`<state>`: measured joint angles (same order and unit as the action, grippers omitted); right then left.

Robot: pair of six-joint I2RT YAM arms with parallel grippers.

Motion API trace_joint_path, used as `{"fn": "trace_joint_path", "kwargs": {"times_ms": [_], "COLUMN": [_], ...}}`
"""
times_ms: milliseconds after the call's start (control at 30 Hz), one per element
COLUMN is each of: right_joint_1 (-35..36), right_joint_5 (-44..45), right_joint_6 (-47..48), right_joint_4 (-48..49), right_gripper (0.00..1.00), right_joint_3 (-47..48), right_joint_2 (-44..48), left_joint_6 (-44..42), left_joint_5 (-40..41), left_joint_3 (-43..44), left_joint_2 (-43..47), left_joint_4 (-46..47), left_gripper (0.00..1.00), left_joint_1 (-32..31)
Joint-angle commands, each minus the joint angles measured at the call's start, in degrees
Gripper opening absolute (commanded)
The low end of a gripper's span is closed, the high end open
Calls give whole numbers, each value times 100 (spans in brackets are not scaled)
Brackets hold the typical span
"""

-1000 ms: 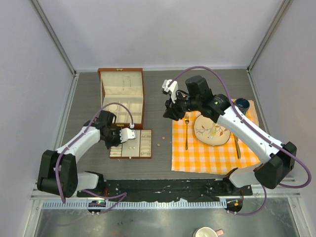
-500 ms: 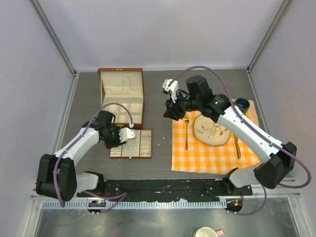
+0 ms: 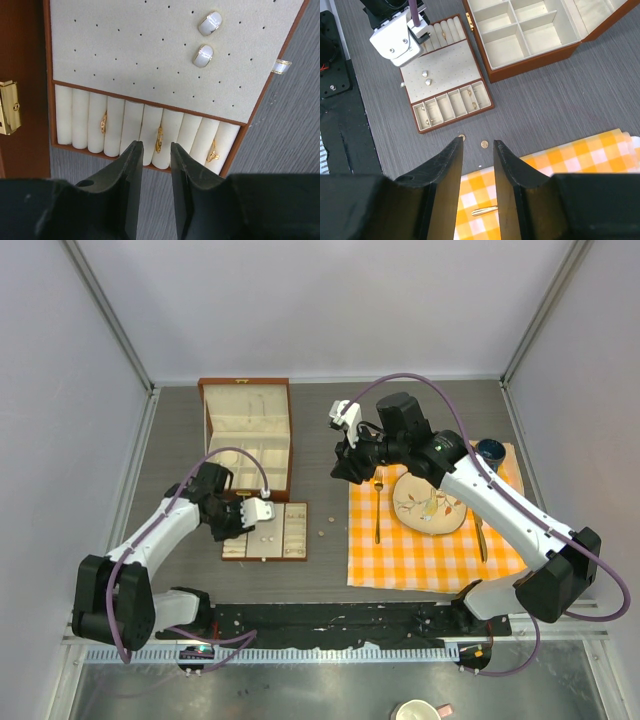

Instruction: Organize the mixed jewelry

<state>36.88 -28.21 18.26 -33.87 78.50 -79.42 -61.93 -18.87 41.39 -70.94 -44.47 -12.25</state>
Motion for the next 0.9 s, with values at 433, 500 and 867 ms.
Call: {"fn": "trace_joint_path", "kwargs": {"times_ms": [433,500,867], "right_joint_1": [-67,-67,-102], "right_joint_5": [-88,-89,-106], "right_joint_6": [-42,-51,-60], "right_joint_4": [258,249,267], "right_gripper": [36,37,36], "right_joint_3": [-10,-1,-19], "right_joint_2": [128,119,137], "left_joint_6": [50,50,23], "left_joint_5": [-143,-125,-108], "left_joint_3": [168,133,80], "left_joint_2": [-140,-122,-254], "left_joint_4": [35,79,123], "left_gripper": [26,24,14], "left_joint_1": [30,30,21]}}
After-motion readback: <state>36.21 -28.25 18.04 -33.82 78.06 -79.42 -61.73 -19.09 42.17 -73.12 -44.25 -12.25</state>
